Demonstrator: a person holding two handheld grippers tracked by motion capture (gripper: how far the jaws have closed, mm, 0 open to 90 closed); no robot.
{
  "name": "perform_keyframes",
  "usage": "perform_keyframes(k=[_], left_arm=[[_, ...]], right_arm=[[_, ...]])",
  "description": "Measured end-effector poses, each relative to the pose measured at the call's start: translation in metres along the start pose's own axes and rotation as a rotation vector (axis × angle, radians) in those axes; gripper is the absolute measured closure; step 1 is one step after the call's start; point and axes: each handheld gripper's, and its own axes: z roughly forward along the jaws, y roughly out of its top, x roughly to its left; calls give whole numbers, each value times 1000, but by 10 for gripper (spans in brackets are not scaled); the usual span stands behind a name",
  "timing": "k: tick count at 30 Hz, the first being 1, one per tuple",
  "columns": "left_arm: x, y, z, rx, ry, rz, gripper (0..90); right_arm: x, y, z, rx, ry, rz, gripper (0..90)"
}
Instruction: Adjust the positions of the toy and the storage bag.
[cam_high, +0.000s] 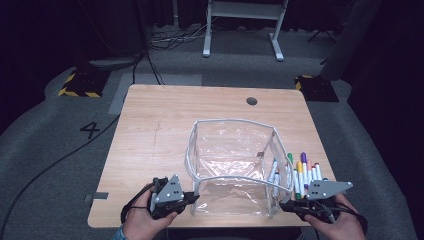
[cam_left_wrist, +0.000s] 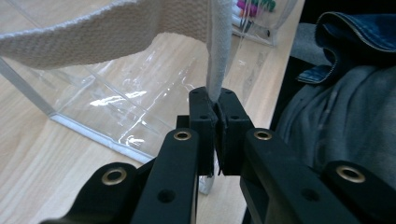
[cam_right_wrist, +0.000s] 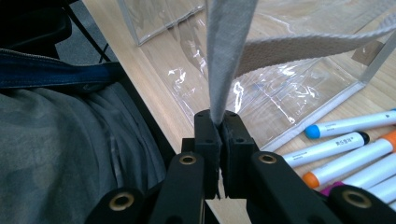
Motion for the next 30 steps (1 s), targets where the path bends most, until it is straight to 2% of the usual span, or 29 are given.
perform_keyframes(k=[5, 7, 9, 10, 11, 15, 18, 21, 22, 23, 24, 25, 30], left_arm=[[0, -1, -1, -2, -6, -14, 846], [1, -2, -2, -3, 11, -15, 782], [4, -3, -5, -12, 35, -39, 673], [6, -5, -10, -9, 74, -73, 517], [6, -5, -10, -9, 74, -73, 463], [11, -7, -16, 3, 88, -87, 392], [16, -10, -23, 14, 144, -87, 369], [26, -12, -28, 22, 182, -98, 348], [30, -13, -28, 28, 203, -95, 331], [34, -13, -27, 31, 221, -88, 331], [38, -13, -27, 27, 231, -90, 322], [43, -14, -26, 23, 238, -93, 322], [61, -17, -22, 18, 250, -99, 307]], right_arm=[[-1, 0, -1, 9, 11, 7, 848], [-2, 1, -2, 9, 20, 8, 808], [-3, 0, -5, 19, 15, 21, 750], [-5, -2, -10, -6, -2, 57, 696], [-7, -4, -13, -5, 2, 68, 684], [-17, -12, -25, 29, -20, 81, 649], [-21, -16, -32, 26, -38, 92, 620], [-31, -22, -42, 8, -94, 126, 597], [-40, -25, -46, -2, -126, 151, 585], [-40, -25, -46, -2, -126, 151, 585], [-49, -29, -49, -9, -169, 166, 568], [-49, -29, -49, -9, -169, 166, 568], [-70, -38, -54, -15, -253, 206, 559]])
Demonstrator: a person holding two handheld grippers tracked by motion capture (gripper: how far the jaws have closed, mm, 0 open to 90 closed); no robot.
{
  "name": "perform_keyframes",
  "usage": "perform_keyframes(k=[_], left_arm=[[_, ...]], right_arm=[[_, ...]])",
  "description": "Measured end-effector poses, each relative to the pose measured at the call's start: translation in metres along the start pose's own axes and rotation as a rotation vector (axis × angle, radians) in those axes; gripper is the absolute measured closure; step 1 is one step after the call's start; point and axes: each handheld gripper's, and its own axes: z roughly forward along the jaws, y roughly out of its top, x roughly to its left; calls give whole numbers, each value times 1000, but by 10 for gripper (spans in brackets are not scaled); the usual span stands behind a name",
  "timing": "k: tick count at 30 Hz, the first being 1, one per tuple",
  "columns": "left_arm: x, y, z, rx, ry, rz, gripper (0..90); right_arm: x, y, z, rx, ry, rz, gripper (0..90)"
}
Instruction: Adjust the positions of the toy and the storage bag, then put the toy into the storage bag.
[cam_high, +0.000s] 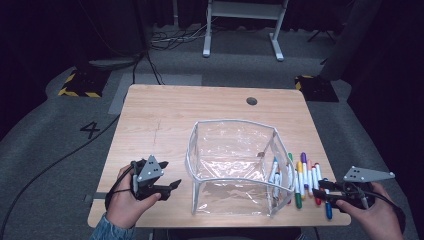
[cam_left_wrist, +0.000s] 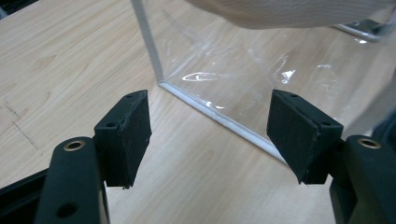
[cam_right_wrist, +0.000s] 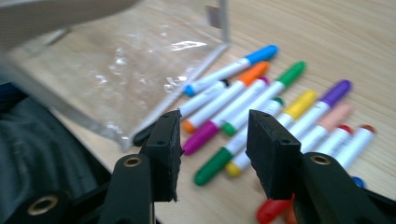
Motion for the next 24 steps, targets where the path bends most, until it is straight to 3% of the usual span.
perform_keyframes(k=[3, 10, 15, 20, 24], left_arm=[[10, -4, 9, -8, 14, -26, 278], [34, -24, 39, 42, 56, -61, 277], [46, -37, 54, 29, 62, -94, 280], [52, -44, 66, 66, 62, -108, 279], [52, -47, 74, 116, 109, -89, 276]], right_arm=[[-19, -6, 3, -2, -65, 54, 549], [-44, -19, 13, 20, -162, 95, 549], [-56, -28, 16, 38, -184, 128, 553], [-66, -39, 22, 73, -212, 176, 580], [-71, -50, 30, 126, -222, 219, 616]])
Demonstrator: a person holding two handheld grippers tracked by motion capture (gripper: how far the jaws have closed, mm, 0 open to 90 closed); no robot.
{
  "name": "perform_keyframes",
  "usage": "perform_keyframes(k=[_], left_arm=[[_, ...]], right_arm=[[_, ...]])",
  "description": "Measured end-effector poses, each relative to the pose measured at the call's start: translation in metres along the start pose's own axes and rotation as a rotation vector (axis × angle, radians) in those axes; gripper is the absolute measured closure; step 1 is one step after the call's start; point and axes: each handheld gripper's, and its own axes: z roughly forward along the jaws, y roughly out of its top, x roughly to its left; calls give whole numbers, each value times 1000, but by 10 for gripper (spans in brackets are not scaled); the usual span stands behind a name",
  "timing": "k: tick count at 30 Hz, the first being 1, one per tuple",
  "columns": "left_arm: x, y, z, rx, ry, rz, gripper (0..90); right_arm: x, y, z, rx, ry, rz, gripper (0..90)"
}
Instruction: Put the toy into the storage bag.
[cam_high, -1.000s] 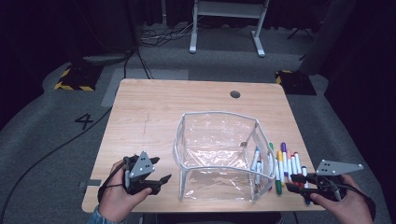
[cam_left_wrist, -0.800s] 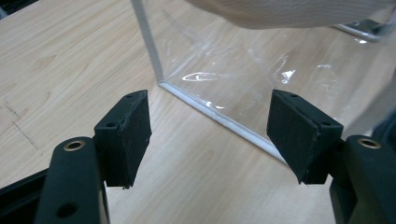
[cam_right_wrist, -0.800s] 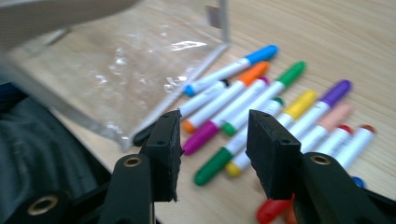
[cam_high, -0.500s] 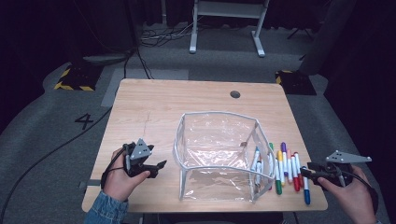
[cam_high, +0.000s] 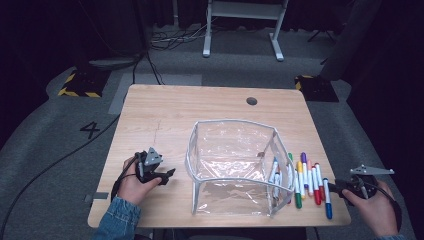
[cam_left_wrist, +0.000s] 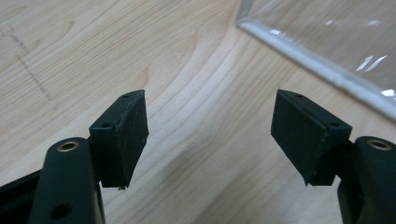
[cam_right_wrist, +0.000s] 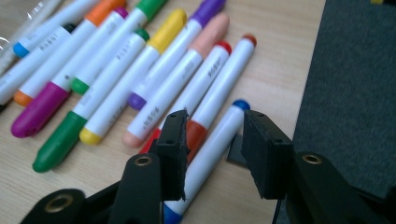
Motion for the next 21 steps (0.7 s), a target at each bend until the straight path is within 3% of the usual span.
perform_keyframes(k=[1, 8, 17, 21], left_arm=[[0, 0, 2, 8, 3, 6, 274], [1, -4, 11, 59, 15, 18, 266], [5, -6, 17, 26, -42, -48, 259], [7, -9, 18, 5, -45, -69, 255]], right_arm=[[1, -5, 3, 18, 8, 24, 616], [6, -18, 6, 22, 4, 37, 619], [6, -26, 11, 44, 0, 55, 638], [5, -27, 11, 55, -30, 50, 657]])
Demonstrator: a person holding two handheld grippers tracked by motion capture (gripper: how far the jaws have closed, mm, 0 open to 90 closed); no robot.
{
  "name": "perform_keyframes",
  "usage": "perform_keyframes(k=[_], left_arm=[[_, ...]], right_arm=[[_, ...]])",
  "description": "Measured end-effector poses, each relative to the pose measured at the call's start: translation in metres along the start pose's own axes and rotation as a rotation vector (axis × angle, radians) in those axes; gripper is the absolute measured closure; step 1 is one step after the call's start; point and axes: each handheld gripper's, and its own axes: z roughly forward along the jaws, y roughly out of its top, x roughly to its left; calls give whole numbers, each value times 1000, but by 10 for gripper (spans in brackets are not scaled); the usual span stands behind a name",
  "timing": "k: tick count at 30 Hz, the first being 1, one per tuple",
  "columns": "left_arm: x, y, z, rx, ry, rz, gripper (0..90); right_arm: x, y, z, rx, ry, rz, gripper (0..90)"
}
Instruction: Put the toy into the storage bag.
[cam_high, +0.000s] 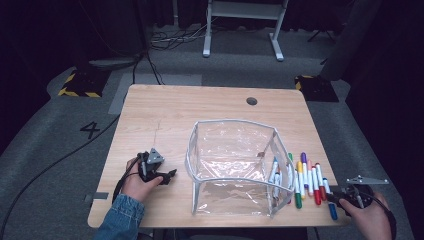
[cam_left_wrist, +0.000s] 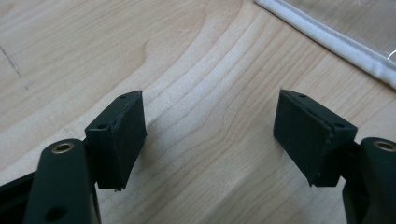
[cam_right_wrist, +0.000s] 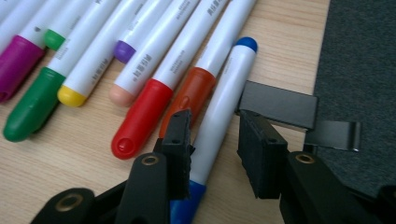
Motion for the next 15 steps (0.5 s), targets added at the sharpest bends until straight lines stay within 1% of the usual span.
perform_keyframes(k=[2, 5, 8, 9, 15], left_arm=[[0, 0, 0, 1, 2, 3, 255], [0, 0, 0, 1, -1, 0, 255], [0, 0, 0, 1, -1, 0, 255], [0, 0, 0, 1, -1, 0, 255], [0, 0, 0, 1, -1, 0, 256]], right_arm=[[-1, -1, 0, 16, -21, 6, 663], [-1, -1, -1, 27, -49, 4, 668], [-2, 0, -1, 50, -67, -2, 675], [-2, 2, 1, 62, -82, -4, 675], [-3, 7, 5, 91, -98, -4, 676]])
